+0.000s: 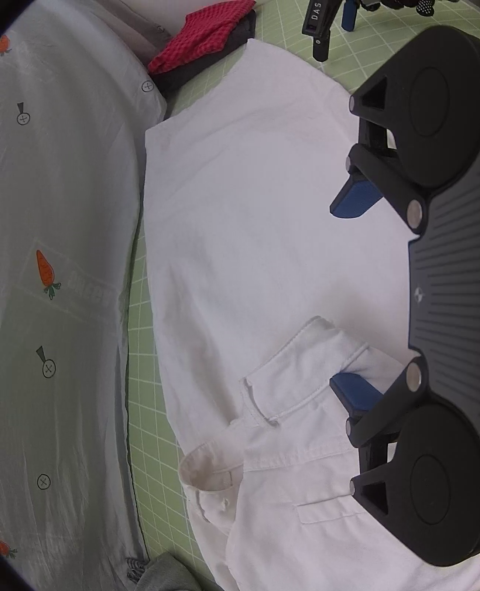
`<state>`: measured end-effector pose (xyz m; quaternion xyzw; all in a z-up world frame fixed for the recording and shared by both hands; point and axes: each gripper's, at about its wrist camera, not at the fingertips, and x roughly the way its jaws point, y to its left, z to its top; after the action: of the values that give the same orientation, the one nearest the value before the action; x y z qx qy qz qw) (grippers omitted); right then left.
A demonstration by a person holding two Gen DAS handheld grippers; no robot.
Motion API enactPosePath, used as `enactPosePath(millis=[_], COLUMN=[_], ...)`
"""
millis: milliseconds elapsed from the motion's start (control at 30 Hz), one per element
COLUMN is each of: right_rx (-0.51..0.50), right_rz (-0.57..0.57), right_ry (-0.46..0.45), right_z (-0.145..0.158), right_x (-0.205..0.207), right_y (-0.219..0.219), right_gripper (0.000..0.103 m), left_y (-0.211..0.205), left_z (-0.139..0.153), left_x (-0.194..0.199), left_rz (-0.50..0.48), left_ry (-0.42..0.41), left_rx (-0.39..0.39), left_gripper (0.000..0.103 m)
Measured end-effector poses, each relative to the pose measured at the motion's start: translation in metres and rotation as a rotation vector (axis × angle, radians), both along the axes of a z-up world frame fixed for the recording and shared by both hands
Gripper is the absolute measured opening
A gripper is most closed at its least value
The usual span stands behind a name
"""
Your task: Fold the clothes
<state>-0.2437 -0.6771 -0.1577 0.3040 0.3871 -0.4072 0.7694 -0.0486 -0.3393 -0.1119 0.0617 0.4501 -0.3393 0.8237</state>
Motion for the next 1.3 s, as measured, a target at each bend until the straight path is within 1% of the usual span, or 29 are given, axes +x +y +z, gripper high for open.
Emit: enactPosePath(millis=[67,133,167,333,400,533,667,800,867,900,1000,1033,1067,1100,1133,1200,1233,1300], right_rx=[0.005,0.014,0.018,0.018,0.010,-0.003,-0.011,-0.024,-0.033,-0.042,-0.074,-0.085,-0.097,-0.108,-0.118,-0.122,-0.129,-0.131], right_rz=[-0.022,-0.046,-0.056,-0.079,-0.079,-0.085,-0.101,-0.147,-0.163,-0.166,-0.155,-0.150,-0.143,-0.137,-0.127,-0.087,-0.077,-0.056], right_ry=[-0.012,-0.026,-0.029,-0.038,-0.040,-0.051,-0.064,-0.083,-0.084,-0.084,-0.069,-0.061,-0.052,-0.043,-0.036,-0.037,-0.022,-0.004], right_z=[0.000,0.001,0.000,0.000,0.001,0.003,0.002,-0.003,-0.006,-0.007,-0.009,-0.009,-0.008,-0.008,-0.007,-0.005,-0.003,-0.002], right_x=[-0.004,-0.008,-0.010,-0.012,-0.009,0.000,0.012,0.025,0.032,0.035,0.044,0.047,0.050,0.052,0.054,0.058,0.061,0.064], right_y=[-0.003,-0.006,-0.008,-0.022,-0.028,-0.045,-0.066,-0.093,-0.103,-0.107,-0.113,-0.114,-0.114,-0.114,-0.114,-0.114,-0.113,-0.115], right_gripper=[0.103,0.103,0.103,0.103,0.103,0.103,0.103,0.103,0.102,0.101,0.097,0.095,0.088,0.079,0.073,0.049,0.044,0.018], left_y=[0.006,0.012,0.017,0.045,0.061,0.091,0.108,0.126,0.126,0.121,0.105,0.102,0.100,0.098,0.096,0.093,0.092,0.091], left_z=[0.010,0.020,0.024,0.037,0.034,0.020,-0.001,-0.022,-0.030,-0.032,-0.037,-0.039,-0.040,-0.041,-0.042,-0.044,-0.044,-0.044], left_x=[0.004,0.011,0.014,0.031,0.039,0.052,0.058,0.065,0.058,0.056,0.057,0.058,0.058,0.059,0.060,0.061,0.062,0.063], left_rz=[0.000,0.047,0.077,0.248,0.331,0.463,0.567,0.671,0.688,0.678,0.655,0.660,0.667,0.672,0.675,0.682,0.683,0.685], left_ry=[0.006,-0.013,-0.025,-0.075,-0.069,-0.008,0.072,0.154,0.156,0.145,0.119,0.118,0.118,0.118,0.117,0.116,0.116,0.118], left_rx=[-0.073,-0.103,-0.103,-0.036,0.004,0.029,0.050,0.070,0.104,0.131,0.231,0.254,0.273,0.289,0.302,0.327,0.334,0.337], left_gripper=[0.093,0.094,0.095,0.097,0.097,0.097,0.098,0.098,0.101,0.103,0.103,0.103,0.103,0.103,0.103,0.103,0.103,0.103])
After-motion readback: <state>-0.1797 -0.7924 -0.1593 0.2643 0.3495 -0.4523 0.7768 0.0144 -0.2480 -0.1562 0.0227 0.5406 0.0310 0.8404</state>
